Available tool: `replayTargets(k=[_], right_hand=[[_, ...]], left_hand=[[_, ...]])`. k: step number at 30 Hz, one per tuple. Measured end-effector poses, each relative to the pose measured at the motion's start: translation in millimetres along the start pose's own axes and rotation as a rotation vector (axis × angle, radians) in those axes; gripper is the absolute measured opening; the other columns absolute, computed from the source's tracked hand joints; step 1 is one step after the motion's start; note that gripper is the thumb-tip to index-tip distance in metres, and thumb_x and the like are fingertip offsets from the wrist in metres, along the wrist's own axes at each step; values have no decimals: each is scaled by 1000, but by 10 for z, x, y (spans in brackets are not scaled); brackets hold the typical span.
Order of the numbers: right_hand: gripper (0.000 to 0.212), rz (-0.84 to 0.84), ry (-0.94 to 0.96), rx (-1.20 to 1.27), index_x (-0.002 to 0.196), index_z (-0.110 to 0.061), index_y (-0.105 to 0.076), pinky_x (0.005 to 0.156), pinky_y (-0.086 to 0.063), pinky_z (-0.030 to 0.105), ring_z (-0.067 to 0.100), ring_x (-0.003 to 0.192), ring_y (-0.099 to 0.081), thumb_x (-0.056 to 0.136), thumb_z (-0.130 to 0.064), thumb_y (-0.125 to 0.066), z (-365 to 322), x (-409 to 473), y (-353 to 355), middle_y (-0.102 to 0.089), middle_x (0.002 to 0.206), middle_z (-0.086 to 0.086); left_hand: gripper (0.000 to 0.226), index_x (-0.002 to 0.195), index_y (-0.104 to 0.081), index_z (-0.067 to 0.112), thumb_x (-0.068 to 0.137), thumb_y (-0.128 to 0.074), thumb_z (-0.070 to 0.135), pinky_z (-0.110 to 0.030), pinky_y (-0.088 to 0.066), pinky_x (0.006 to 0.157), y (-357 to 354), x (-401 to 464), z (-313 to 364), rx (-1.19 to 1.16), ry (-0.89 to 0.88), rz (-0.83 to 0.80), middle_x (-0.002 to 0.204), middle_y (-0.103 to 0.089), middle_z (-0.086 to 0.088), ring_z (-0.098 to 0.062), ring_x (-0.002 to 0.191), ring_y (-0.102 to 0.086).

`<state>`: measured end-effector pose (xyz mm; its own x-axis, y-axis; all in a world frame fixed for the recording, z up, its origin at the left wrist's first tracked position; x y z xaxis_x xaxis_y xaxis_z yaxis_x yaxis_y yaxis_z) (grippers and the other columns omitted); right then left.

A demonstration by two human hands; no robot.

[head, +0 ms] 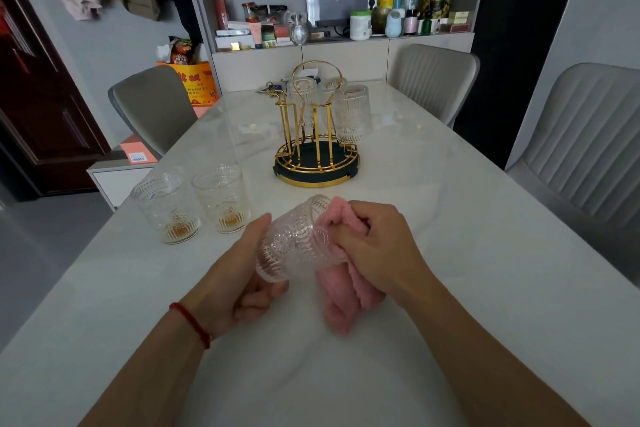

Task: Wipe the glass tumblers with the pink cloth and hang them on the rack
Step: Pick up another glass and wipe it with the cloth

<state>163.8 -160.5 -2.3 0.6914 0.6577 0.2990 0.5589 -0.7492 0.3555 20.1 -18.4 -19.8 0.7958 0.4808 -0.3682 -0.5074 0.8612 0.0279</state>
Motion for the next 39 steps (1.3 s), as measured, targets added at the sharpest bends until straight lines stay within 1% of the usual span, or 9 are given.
replayTargets(k=[10,13,16,21,24,26,29,33,39], right_hand=[[14,28,-69,305,103,-18,-81,85,-63,47,27,91,-76,98,-17,-68,-27,-26,-4,-80,93,7],[15,62,-143,389,99,-19,-80,87,-62,46,22,92,-76,101,-21,-65,12,-3,53,-79,94,9],[18,238,-118,253,94,-29,-77,83,-64,44,17,87,-75,103,-27,-61,48,31,200,-77,86,-3],[22,144,227,270,119,-27,-70,61,-49,19,1,67,-59,107,-34,-52,-280,-61,118,-65,79,-14],[39,-83,282,193,141,-31,-62,78,-55,23,-5,90,-64,105,-44,-52,-333,-151,-221,-69,112,-20],[51,-182,287,153,152,-31,-51,94,-57,27,-5,108,-64,103,-46,-53,-339,-183,-320,-65,137,-19],[47,-187,339,184,134,-26,-67,78,-62,33,16,96,-74,101,-56,-53,-370,-198,-171,-77,111,-13],[53,-52,337,242,100,-18,-75,70,-59,59,37,82,-72,97,-66,-52,-310,-164,27,-77,88,9],[35,-171,390,177,133,-46,-62,85,-61,43,16,99,-73,100,-51,-53,-415,-198,-206,-76,115,-9]], left_hand=[[40,97,-75,20,92,-58,56,-28,-42,51,-20,-21,194,-368,-277,47,74,-56,-5,-16,58,-45],[39,102,-81,29,88,-58,57,-34,-55,77,69,-90,268,-311,-429,203,101,-77,3,-19,90,-72],[47,120,-74,19,82,-79,47,-38,-56,94,214,-154,300,-310,-598,341,115,-78,-1,-19,112,-72],[81,128,-67,35,55,-96,56,-14,-50,92,244,-268,367,349,-762,523,122,-69,18,-2,116,-62],[75,130,-60,42,65,-89,62,-14,-47,88,-13,-257,412,691,-945,518,114,-66,24,4,110,-58],[78,134,-53,50,63,-80,69,-15,-49,89,-62,-240,400,669,-927,516,112,-66,28,4,109,-61],[111,151,-45,40,53,-81,78,-8,-42,93,29,-234,349,509,-831,534,121,-67,27,7,118,-60],[115,153,-47,32,52,-85,73,0,-39,91,6,-252,342,458,-804,482,126,-69,21,11,120,-57],[87,130,-46,62,54,-88,71,-11,-47,97,-72,-292,412,525,-853,422,114,-64,41,16,111,-59]])
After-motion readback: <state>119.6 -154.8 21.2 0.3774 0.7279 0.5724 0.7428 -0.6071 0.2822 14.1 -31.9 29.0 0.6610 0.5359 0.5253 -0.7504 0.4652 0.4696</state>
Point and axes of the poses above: each hand's wrist, its own x-axis towards the middle knuckle, its own y-axis out of the back of the hand, z = x × y, the point moved 3 cm from there along x, towards the middle knuckle
